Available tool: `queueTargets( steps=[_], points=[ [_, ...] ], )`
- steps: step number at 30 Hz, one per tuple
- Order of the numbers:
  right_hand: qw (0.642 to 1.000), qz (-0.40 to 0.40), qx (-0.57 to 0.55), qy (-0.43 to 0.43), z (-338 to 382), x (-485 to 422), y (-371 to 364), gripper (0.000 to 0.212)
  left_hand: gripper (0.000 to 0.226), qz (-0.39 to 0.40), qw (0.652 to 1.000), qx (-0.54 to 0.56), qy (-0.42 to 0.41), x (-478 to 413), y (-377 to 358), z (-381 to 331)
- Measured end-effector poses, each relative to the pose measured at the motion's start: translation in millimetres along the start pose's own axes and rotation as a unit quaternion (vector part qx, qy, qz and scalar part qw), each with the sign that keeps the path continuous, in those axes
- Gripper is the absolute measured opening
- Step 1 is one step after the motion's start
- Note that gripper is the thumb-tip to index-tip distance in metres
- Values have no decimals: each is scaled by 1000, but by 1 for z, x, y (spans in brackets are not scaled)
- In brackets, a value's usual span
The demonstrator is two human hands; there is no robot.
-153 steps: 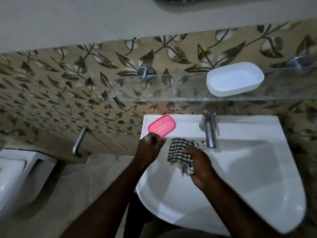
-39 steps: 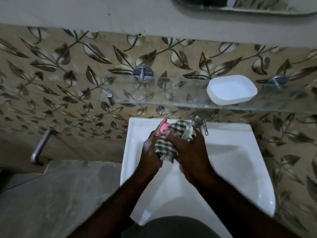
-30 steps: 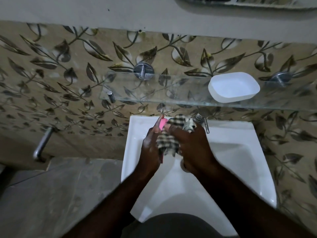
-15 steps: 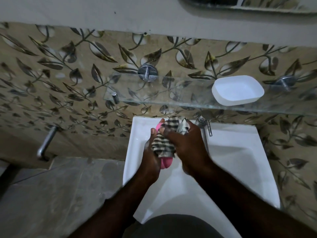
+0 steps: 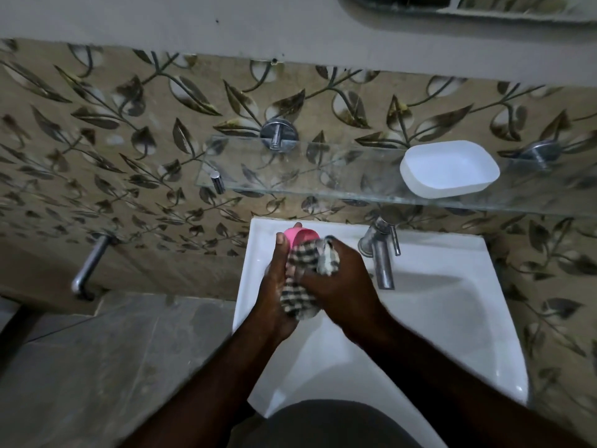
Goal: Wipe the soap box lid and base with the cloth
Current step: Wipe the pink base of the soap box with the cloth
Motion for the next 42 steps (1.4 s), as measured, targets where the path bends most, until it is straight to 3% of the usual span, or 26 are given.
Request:
queueTargets(
  steps=[5, 9, 12, 14, 18, 22, 24, 27, 30, 33, 35, 38, 40, 42],
  points=[
    [982, 91, 163, 5, -18, 27, 6, 24, 58, -15, 999, 30, -12, -7, 1, -10],
    [996, 60, 55, -34, 0, 14, 9, 18, 62, -13, 999, 8, 45, -5, -5, 2],
    [1000, 7, -23, -16, 9, 6, 7, 19, 62, 12, 1000, -9, 16, -6, -5, 3],
    [1000, 15, 15, 11, 8, 13, 4, 19, 59, 32, 999, -10, 10, -3, -9, -7],
    [987, 34, 153, -26, -21, 32, 4, 20, 71, -25, 999, -26, -26, -9, -5, -17],
    [994, 69, -22, -85, -8, 29, 6, 21, 63, -32, 999, -33, -5, -7, 0, -1],
    [993, 41, -76, -81, 6, 20, 8, 19, 70, -10, 999, -29, 16, -1, -4, 7],
    [984, -21, -165, -62, 23, 2, 9, 17, 71, -14, 998, -40, -36, -2, -4, 15],
    [988, -30, -144, -45, 24, 6, 3, 22, 71, -9, 997, -58, -43, 2, -6, 4],
    [989, 71, -94, -85, 14, 30, -3, 21, 64, 20, 999, -18, -40, 3, -4, -14],
    [984, 91, -97, -118, 15, 31, -3, 19, 65, 8, 999, -30, -43, 4, -4, -16],
    [990, 12, -115, -79, 27, 11, 2, 16, 71, 2, 999, -11, -40, 8, -16, -5],
    [985, -45, -161, -41, 36, -2, 5, 18, 61, -4, 998, 29, -62, 7, -21, 1],
    [986, -54, -159, -13, 37, 2, 5, 21, 50, -6, 998, -8, -70, 9, -21, -1]
  ],
)
Point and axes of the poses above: each hand's wrist, its own x-axis away from the middle knuckle, its own y-axis out of the back of the hand, z = x × y, the point moved 1 cm from there along -x, towards the middle knuckle, and after that the axes turned 4 degrees about x, right-handed, at the moved point
